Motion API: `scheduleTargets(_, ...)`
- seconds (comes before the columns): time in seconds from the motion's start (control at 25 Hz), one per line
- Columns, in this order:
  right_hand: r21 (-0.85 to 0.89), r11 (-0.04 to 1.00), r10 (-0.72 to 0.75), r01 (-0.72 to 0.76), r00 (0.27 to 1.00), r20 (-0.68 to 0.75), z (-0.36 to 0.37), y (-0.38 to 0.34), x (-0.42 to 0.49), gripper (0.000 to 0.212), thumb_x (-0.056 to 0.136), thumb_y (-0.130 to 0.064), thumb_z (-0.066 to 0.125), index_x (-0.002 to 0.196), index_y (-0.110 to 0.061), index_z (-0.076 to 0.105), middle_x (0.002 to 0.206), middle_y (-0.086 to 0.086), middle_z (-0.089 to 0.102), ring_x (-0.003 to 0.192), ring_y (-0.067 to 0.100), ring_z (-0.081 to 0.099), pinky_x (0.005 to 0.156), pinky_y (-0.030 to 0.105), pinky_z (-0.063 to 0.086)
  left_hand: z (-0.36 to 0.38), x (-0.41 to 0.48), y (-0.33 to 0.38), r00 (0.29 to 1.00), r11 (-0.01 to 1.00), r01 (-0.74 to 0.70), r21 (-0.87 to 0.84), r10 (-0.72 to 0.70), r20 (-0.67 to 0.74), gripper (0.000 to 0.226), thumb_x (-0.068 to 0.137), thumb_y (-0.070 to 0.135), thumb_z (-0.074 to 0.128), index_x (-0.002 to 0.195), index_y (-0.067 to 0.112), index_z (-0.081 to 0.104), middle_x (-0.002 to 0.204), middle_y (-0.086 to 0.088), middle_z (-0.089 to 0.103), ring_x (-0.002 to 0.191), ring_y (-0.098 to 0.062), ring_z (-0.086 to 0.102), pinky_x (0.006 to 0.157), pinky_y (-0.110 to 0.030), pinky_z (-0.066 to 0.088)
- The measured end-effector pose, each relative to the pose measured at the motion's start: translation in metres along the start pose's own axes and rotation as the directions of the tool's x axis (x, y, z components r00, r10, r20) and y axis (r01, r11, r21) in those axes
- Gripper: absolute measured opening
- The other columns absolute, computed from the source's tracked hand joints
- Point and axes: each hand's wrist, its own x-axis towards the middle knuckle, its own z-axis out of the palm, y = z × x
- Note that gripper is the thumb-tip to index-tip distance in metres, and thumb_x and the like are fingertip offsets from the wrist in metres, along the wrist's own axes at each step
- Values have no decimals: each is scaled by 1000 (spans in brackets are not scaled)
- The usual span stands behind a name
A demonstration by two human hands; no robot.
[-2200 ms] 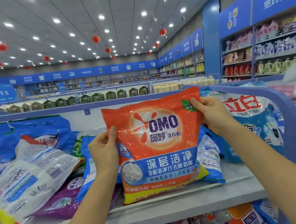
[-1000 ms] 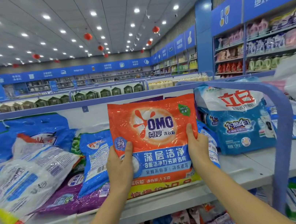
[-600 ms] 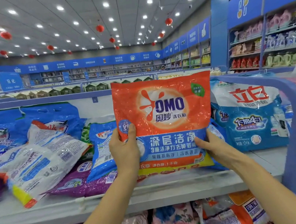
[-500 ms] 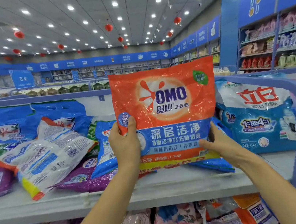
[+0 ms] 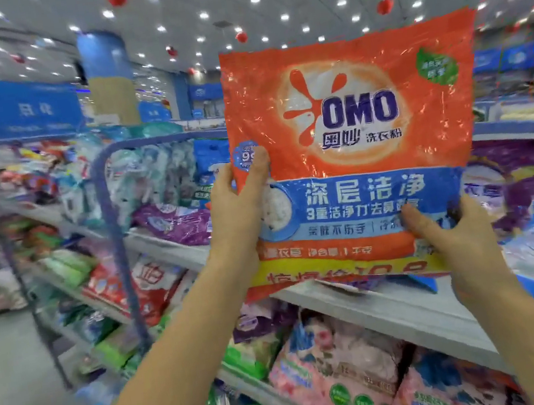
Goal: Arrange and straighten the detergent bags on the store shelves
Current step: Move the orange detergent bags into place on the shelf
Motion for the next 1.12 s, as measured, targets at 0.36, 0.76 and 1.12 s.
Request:
scheduleTargets(0.36,251,925,189,-285,919,347,234,50,-29,60,37,-61,82,85,-26,71,78,-8,74,68,10,69,58,25,57,-257,-16,29,993,929,120,349,-120,-20,64,63,54,75,117,28,53,112,3,68,103,-20,65,87,-34,53)
scheduleTargets(0.76,214,869,244,-447,761,601,542,88,-94,39,59,-45,77,90,-22,69,86,1,73,76,18,69,72,34,57,-513,12,45,894,883,139,448,83,-441,20,75,34,64,94,31,57,76,23,70,72,3,68,59,-14,51)
scheduleTargets(1.12,171,845,249,-506,656,712,753,135,-103,12,82,-10,64,91,-17,63,71,-9,72,61,2,67,50,10,47,-686,90,34,753,887,223,404,106,-650,40,59,48,63,94,30,55,89,8,70,73,-8,70,56,-20,54)
